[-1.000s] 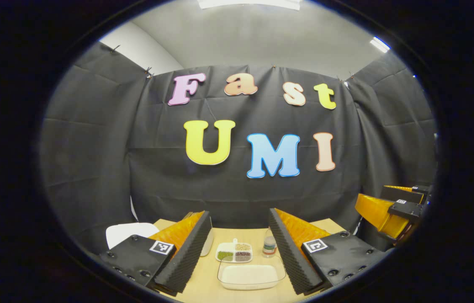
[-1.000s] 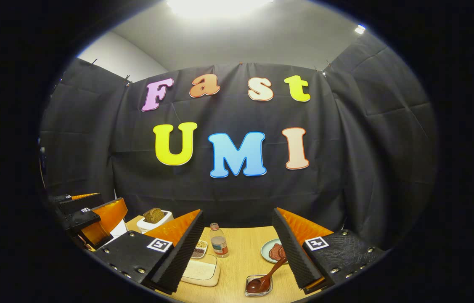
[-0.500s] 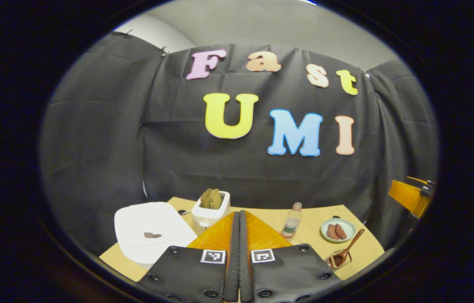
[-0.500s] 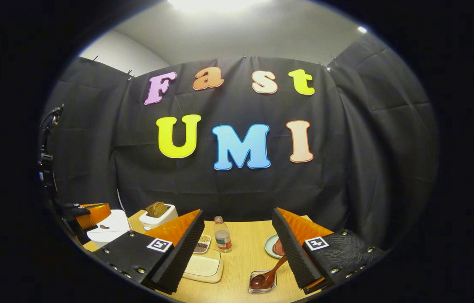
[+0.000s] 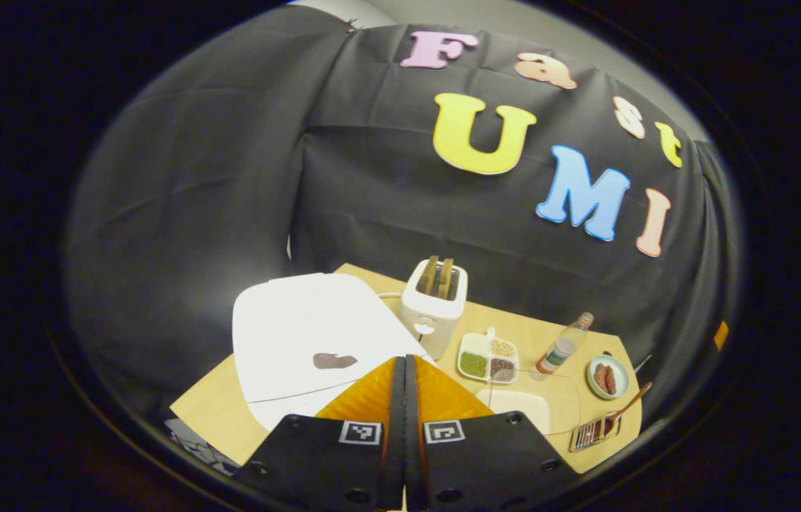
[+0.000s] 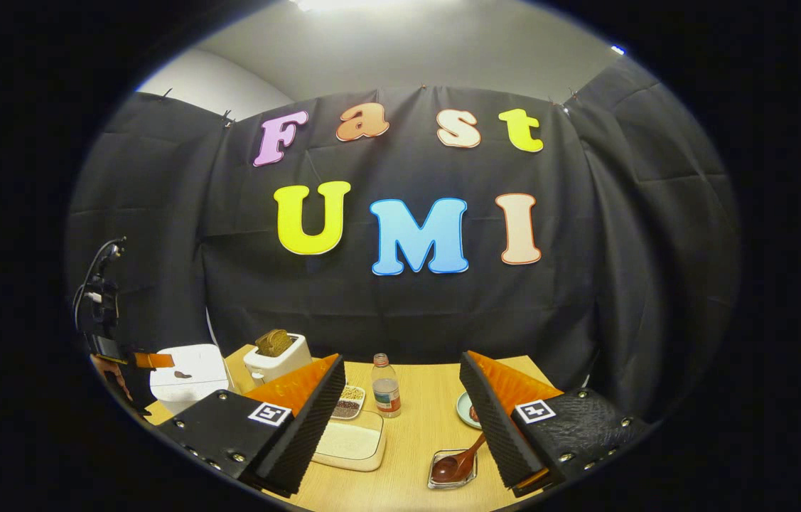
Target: Close the left gripper, press the button to open the rice cooker; take a wooden spoon from the chopstick holder with the right hand, scoop a spoonful of rice and pour it into the rice cooker, then put the wooden spoon back into the chopstick holder.
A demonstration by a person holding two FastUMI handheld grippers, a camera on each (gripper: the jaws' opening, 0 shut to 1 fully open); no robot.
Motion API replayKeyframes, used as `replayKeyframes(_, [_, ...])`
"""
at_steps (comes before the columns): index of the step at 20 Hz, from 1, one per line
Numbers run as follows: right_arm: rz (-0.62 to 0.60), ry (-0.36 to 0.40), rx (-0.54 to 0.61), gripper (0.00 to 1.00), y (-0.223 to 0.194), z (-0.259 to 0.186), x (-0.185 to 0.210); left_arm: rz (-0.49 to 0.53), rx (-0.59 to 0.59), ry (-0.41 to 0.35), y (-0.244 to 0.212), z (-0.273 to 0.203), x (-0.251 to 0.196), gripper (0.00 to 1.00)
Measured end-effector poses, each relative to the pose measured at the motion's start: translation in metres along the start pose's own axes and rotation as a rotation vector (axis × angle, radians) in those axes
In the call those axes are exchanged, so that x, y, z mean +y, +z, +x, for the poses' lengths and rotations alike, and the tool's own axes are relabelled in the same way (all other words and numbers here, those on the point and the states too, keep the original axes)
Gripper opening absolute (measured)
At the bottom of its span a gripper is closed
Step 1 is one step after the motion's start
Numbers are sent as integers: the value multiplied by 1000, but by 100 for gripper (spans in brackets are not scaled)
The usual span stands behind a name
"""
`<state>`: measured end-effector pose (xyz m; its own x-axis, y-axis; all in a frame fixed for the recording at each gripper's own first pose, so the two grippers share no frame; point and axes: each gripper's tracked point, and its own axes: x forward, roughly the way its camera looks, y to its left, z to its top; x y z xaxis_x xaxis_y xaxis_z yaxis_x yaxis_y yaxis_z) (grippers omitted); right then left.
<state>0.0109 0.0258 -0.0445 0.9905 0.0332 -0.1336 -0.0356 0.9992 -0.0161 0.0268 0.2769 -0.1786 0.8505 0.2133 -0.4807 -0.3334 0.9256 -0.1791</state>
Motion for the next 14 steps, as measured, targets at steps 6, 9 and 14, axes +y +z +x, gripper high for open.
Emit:
replayKeyframes(6, [-8,-16,16,99,-5,3,-7,-31,95,58,-16,48,43,8])
replayKeyframes(9, [-10,-29,20,99,-6,6,-12,-33,129,70,-24,66,50,8])
replayKeyframes(14, [-11,-40,36,99,-11,8,-18,8,184,145,-35,78,59,8])
